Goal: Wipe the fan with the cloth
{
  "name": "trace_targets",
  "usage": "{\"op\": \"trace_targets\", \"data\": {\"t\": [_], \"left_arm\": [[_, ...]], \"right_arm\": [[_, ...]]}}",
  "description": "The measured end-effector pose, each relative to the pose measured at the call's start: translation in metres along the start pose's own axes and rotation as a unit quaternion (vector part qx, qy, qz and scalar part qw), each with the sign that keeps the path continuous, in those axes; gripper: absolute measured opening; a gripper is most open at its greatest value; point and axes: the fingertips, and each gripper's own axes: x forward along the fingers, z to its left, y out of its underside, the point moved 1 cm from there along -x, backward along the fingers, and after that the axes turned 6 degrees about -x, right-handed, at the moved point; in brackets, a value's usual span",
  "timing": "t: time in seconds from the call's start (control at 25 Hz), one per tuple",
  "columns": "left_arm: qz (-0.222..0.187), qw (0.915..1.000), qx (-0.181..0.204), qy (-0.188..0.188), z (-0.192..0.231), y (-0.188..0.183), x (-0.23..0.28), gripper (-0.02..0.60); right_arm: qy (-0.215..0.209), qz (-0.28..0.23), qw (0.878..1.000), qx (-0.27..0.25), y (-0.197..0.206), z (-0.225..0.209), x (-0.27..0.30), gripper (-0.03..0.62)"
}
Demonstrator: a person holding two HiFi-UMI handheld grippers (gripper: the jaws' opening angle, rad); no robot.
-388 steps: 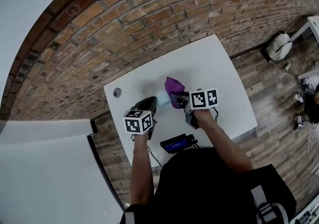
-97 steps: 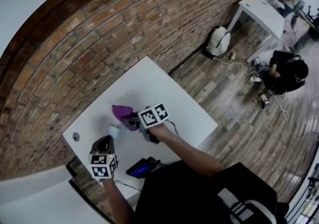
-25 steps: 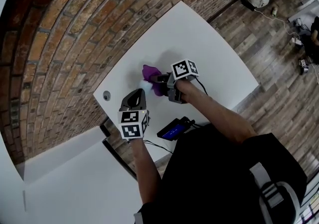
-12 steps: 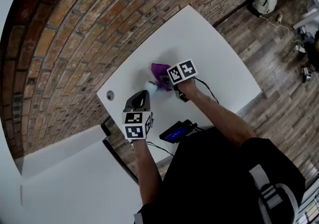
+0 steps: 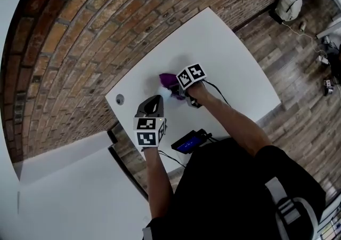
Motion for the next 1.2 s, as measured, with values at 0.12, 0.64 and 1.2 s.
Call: {"op": "trace_targets", "data": {"t": [0.12, 0.64, 1.2], "left_arm": [[0.002, 1.0000, 0.003, 0.002, 0.001, 0.000, 0.001, 0.000], [-0.007, 1.0000, -0.006, 0.001, -0.001, 0.000, 0.000, 0.000], [-0.011, 0.9917, -0.102, 0.078, -0.017, 0.036, -0.006, 0.000]], "right_arm": [[0.095, 0.029, 0.985, -0.142, -0.014, -0.008, -0.009, 0.061], [0.046, 0.040, 0.993, -0.103, 0.005, -0.001, -0.006, 0.061], [-0.034, -0.056, 0.970, -0.235, -0.087, 0.090, -0.070, 0.061]]}}
